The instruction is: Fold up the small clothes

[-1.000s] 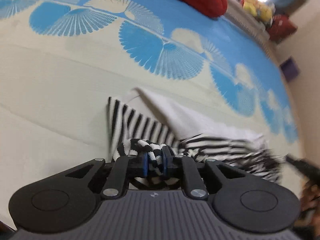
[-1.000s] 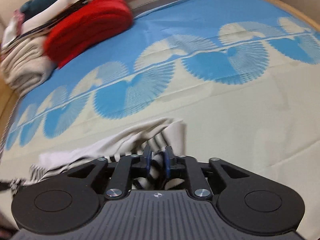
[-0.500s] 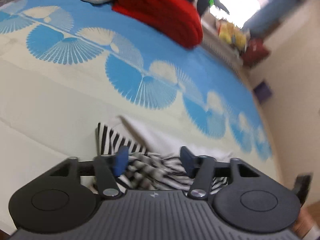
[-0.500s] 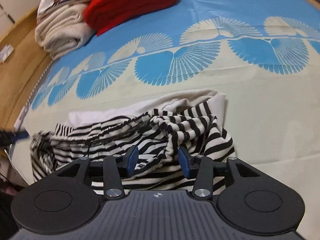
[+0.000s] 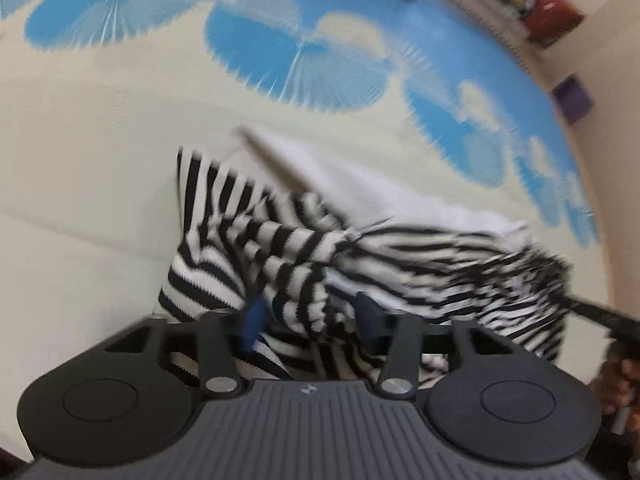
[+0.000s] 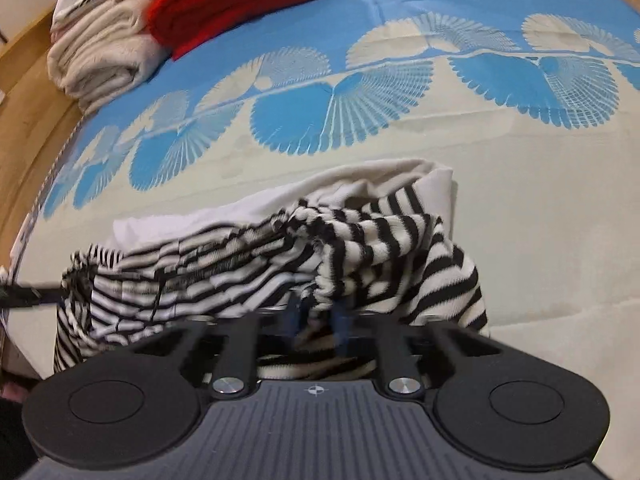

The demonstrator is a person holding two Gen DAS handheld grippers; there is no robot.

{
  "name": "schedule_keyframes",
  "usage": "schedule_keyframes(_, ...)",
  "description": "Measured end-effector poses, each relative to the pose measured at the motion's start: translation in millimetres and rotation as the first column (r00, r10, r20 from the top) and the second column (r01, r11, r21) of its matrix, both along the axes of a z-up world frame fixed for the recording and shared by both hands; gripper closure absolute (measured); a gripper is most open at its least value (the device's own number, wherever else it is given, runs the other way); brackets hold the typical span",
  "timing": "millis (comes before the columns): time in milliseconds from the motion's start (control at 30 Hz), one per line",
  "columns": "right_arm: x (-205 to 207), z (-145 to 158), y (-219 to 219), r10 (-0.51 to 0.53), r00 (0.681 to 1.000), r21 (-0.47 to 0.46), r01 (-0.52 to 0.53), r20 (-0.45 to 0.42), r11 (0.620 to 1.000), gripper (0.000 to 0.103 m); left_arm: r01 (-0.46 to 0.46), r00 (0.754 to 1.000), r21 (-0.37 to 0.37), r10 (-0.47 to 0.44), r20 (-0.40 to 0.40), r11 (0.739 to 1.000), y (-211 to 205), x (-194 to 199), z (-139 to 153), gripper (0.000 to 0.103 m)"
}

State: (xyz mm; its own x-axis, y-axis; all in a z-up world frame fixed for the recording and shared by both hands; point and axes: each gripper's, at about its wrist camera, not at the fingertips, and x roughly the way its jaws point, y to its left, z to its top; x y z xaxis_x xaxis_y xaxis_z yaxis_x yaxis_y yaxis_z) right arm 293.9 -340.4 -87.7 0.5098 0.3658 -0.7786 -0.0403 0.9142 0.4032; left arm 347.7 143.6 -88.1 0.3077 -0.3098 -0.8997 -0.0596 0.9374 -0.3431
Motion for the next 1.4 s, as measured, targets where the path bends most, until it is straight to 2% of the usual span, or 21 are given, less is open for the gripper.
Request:
schedule_keyframes(33,1.1,2.0,-3.1,-0.015,1.0,0.021,0.015,0.014,1.0,0.094,-0.012,1.0,-0.014,0.012,-0.007,1.0,0.8,5.0,-4.2,0.084)
schedule_keyframes(100,3.2,9.7,-9.4,-0.048,0.997,0.067,0.044,0.063,0.997,0.095,-0.065,0.994,-0.076,0.071,0.082,0.995,11.5,12.3,5.7,0.088)
schedule_keyframes(167,6.8,19.6,-17.7,-0.1,0.987,0.12,0.084,0.129,0.989,0.096,-0.156,0.954,-0.239,0.209,0.215,0.958,33.6,19.5,28.3,0.089)
schedule_keyframes(200,10.3,24.6,-22.5,-0.137,0.977,0.156,0.112,0.162,0.981,0.096,-0.173,0.933,-0.289,0.25,0.258,0.942,38.1,24.5,34.6,0.089)
schedule_keyframes(267,19.6,32.4,-27.5,-0.194,0.955,0.211,0.146,0.226,0.967,0.096,-0.162,0.913,-0.268,0.247,0.325,0.95,32.1,38.9,41.7,0.089)
schedule_keyframes(400,50.4,36.7,-24.5,-0.247,0.929,0.193,0.199,0.274,0.961,0.096,-0.179,0.925,-0.196,0.233,0.3,0.964,10.7,69.8,30.0,0.089)
schedule_keyframes(500,76.9,25.0,-21.9,-0.283,0.932,0.164,0.25,0.228,0.954,0.096,-0.216,0.934,-0.185,0.258,0.247,0.959,5.3,85.2,15.9,0.088)
schedule_keyframes(633,103.2,2.8,-11.8,-0.275,0.945,0.102,0.261,0.179,0.96,0.092,-0.271,0.941,-0.137,0.292,0.169,0.953,14.3,97.4,-7.3,0.077)
schedule_keyframes(667,106.7,-4.7,-8.3,-0.266,0.953,0.086,0.256,0.147,0.963,0.085,-0.272,0.946,-0.14,0.291,0.142,0.952,18.2,100.4,-10.4,0.076)
schedule_keyframes(700,110.9,-12.5,-6.3,-0.252,0.962,0.073,0.246,0.105,0.967,0.07,-0.268,0.948,-0.162,0.289,0.132,0.95,23.1,99.0,-11.0,0.073)
schedule_keyframes(733,113.3,-19.0,-5.3,-0.246,0.967,0.049,0.243,0.069,0.969,0.064,-0.267,0.946,-0.191,0.295,0.137,0.945,28.3,96.8,-8.9,0.071)
schedule_keyframes(833,103.2,-12.6,-14.3,-0.262,0.959,0.035,0.259,0.106,0.965,0.061,-0.269,0.919,-0.228,0.321,0.231,0.936,47.2,81.8,10.0,0.057)
schedule_keyframes(900,92.7,-0.2,-20.6,-0.251,0.955,0.039,0.248,0.159,0.968,0.058,-0.229,0.92,-0.224,0.286,0.268,0.947,50.2,75.2,18.3,0.055)
schedule_keyframes(967,80.6,10.4,-19.7,-0.204,0.957,0.023,0.203,0.206,0.979,0.057,-0.155,0.947,-0.21,0.206,0.245,0.965,41.4,73.3,16.1,0.055)
schedule_keyframes(1033,75.5,13.2,-11.2,-0.094,0.972,0.023,0.091,0.216,0.996,0.057,-0.049,0.97,-0.188,0.092,0.224,0.981,20.0,74.5,11.0,0.055)
schedule_keyframes(1100,73.5,10.7,7.4,0.039,0.977,-0.012,-0.037,0.208,0.999,0.057,0.053,0.972,-0.126,-0.022,0.236,0.991,-6.5,74.5,10.6,0.055)
schedule_keyframes(1200,70.3,1.6,43.9,0.199,0.961,-0.13,-0.176,0.19,0.976,0.057,0.16,0.961,-0.035,-0.147,0.234,0.986,-42.3,74.7,5.6,0.055)
schedule_keyframes(1267,71.3,-9.6,64.5,0.262,0.955,-0.202,-0.231,0.143,0.952,0.058,0.187,0.961,0.033,-0.189,0.203,0.982,-59.8,78.1,-4.4,0.076)
schedule_keyframes(1300,73.0,-14.8,73.1,0.276,0.954,-0.247,-0.24,0.119,0.939,0.058,0.196,0.959,0.066,-0.206,0.196,0.978,-65.7,80.3,-7.7,0.1)
schedule_keyframes(1333,74.1,-18.2,81.8,0.293,0.949,-0.293,-0.25,0.116,0.923,0.06,0.202,0.956,0.09,-0.216,0.201,0.975,-71.0,82.3,-9.2,0.101)
schedule_keyframes(1400,74.4,-16.2,91.5,0.327,0.934,-0.324,-0.267,0.147,0.908,0.103,0.189,0.944,0.101,-0.209,0.255,0.977,-74.2,83.1,-4.6,0.102)
